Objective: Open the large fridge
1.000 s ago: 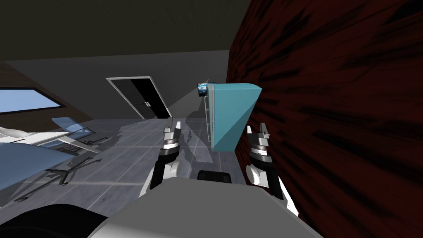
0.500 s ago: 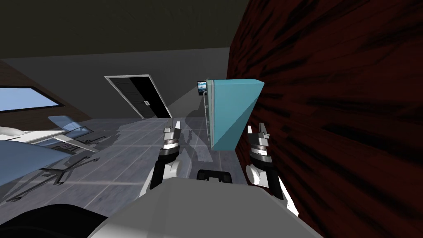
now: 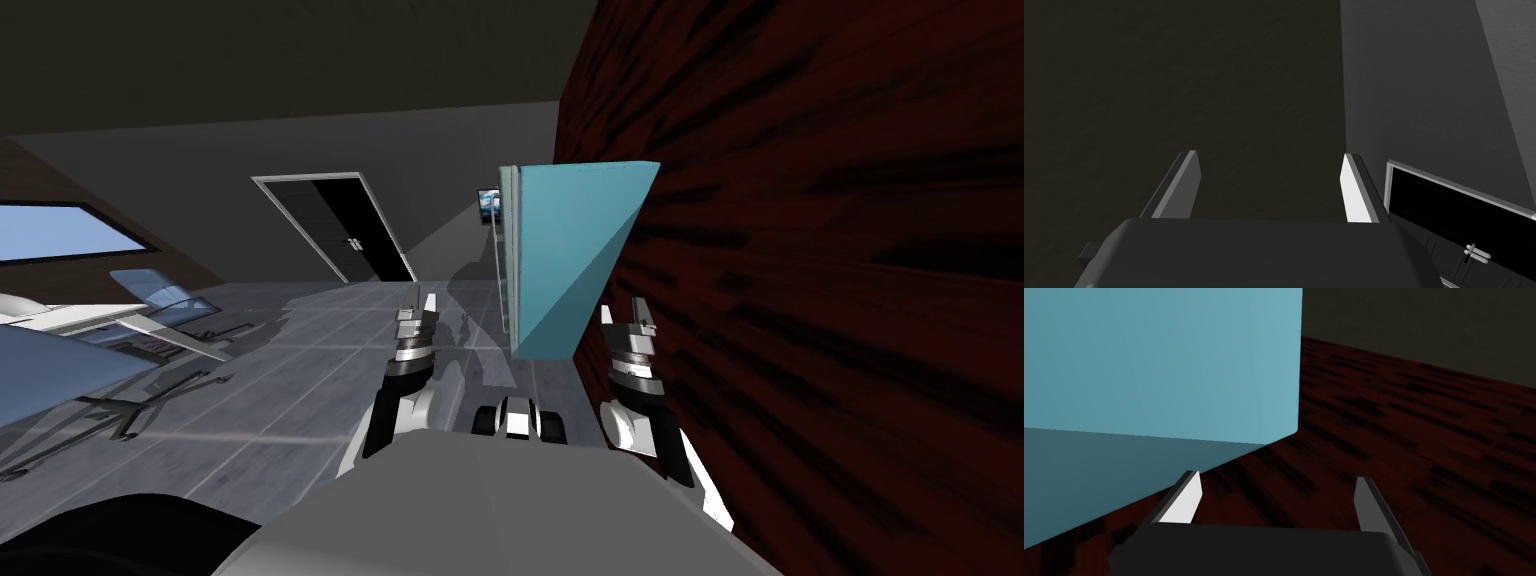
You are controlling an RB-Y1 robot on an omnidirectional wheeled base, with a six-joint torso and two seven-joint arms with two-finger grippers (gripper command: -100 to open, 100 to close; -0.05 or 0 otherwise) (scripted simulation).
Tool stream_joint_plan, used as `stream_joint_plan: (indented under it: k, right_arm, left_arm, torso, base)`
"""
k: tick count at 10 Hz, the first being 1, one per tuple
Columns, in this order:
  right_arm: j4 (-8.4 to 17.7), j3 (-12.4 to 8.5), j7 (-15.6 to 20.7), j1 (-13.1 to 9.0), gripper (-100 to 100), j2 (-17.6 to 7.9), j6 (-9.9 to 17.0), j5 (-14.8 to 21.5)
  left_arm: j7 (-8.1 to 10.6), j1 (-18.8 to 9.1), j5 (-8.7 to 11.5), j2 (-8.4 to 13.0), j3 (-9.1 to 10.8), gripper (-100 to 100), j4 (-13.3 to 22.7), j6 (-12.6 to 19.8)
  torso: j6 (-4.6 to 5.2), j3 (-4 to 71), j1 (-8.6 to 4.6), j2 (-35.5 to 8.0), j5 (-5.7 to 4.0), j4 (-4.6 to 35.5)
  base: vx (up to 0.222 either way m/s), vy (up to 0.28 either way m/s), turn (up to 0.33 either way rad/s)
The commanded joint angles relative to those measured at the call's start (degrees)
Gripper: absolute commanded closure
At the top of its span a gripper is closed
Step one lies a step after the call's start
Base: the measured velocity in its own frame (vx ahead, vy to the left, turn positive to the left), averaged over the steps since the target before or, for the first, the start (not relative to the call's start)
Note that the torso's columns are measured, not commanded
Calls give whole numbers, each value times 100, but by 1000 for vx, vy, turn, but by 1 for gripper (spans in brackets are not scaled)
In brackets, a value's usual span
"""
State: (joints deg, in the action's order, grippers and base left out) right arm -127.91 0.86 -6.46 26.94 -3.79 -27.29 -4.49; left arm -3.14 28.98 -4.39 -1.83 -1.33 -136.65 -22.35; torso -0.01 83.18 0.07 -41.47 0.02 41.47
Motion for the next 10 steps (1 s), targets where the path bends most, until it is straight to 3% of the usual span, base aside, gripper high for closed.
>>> stream_joint_plan:
  k: [1,2,3,4,5,6,7,10]
  right_arm:
    - [7,-452,130,218,-100,-236,-77,30]
    - [10,-640,186,317,-100,-295,-103,40]
    - [10,-679,186,317,-100,-295,-103,40]
    - [14,-909,248,430,-100,-343,-133,50]
    - [14,-937,248,430,-100,-343,-133,50]
    - [18,-1173,315,556,-100,-381,-168,61]
    - [18,-1224,315,556,-100,-381,-168,61]
    - [22,-1738,464,845,-100,-431,-248,84]
  left_arm:
    - [0,1,0,0,0,0,0,0]
    - [0,1,0,0,0,0,0,0]
    - [0,1,0,-1,-1,0,0,0]
    - [0,1,0,-1,0,0,0,0]
    - [0,1,0,0,0,0,1,0]
    - [0,1,0,0,0,0,0,0]
    - [0,1,0,0,0,0,1,0]
    - [0,1,0,0,0,0,0,0]
  torso:
    - [1,118,8,-44,2,53]
    - [2,144,8,-60,3,69]
    - [1,144,10,-70,3,76]
    - [1,137,-4,-85,0,81]
    - [0,134,-14,-89,-4,84]
    - [2,133,-24,-91,-7,84]
    - [1,137,-15,-83,-5,82]
    - [2,141,-1,-78,0,80]
  base:
    - [86,79,103]
    - [96,108,125]
    - [73,91,47]
    - [71,75,126]
    - [59,40,48]
    - [73,45,114]
    - [55,44,67]
    - [80,66,109]
